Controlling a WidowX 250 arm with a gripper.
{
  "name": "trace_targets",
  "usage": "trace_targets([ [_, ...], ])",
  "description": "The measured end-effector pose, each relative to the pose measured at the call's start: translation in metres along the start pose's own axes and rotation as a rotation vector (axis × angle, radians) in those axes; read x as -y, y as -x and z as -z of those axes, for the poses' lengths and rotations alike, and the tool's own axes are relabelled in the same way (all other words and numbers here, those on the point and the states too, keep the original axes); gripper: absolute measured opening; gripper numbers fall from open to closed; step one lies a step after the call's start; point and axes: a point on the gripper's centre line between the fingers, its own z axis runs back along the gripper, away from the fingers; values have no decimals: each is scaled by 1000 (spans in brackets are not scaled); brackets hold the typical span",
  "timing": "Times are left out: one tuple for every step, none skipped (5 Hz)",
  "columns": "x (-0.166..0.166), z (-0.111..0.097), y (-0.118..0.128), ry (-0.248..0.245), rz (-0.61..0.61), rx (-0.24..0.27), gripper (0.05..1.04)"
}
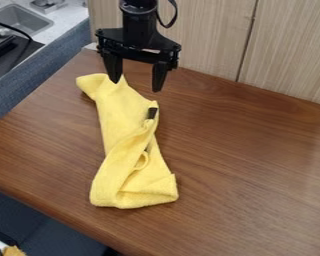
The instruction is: Fold the cloth from top to bottom
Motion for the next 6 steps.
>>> trace_targets([
  [1,10,2,-2,2,-31,1001],
  [-16,20,-20,10,-56,-42,1001],
  [-35,30,-41,12,-108,-34,1001],
  [-45,40,-55,17,-166,-21,1001],
  [-58,53,-67,76,-225,13,1001],
  [-66,65,-81,73,-258,20,1001],
])
